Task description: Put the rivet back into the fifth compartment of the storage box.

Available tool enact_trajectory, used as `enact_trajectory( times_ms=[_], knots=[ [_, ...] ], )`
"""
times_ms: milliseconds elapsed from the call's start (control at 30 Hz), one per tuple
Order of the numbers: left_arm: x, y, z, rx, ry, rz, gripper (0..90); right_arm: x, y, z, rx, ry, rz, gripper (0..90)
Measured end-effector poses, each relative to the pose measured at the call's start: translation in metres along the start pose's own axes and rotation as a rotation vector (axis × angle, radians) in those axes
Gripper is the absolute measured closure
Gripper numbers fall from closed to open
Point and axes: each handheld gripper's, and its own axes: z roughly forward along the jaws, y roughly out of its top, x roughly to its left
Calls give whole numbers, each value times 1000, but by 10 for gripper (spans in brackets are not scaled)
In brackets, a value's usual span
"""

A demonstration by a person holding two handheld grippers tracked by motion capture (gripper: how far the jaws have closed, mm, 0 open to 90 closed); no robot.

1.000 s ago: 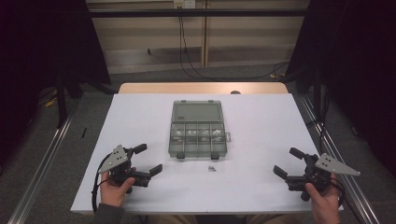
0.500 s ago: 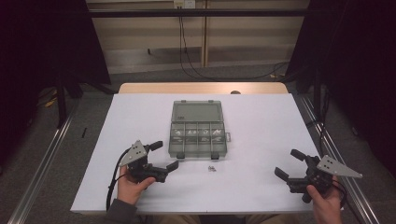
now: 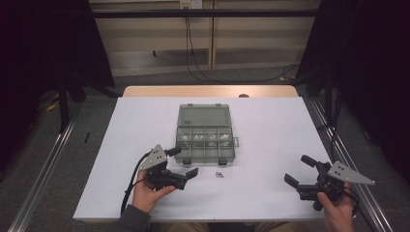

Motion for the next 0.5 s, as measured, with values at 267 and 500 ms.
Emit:
enact_trajectory(
  times_ms=[267, 500],
  knots=[
    [-9, 1, 14, 11, -19, -11, 1, 0, 0, 0, -1, -1, 2, 7],
    [-14, 2, 23, 22, -34, -1, 2, 0, 0, 0, 2, -3, -8, 7]
  ],
)
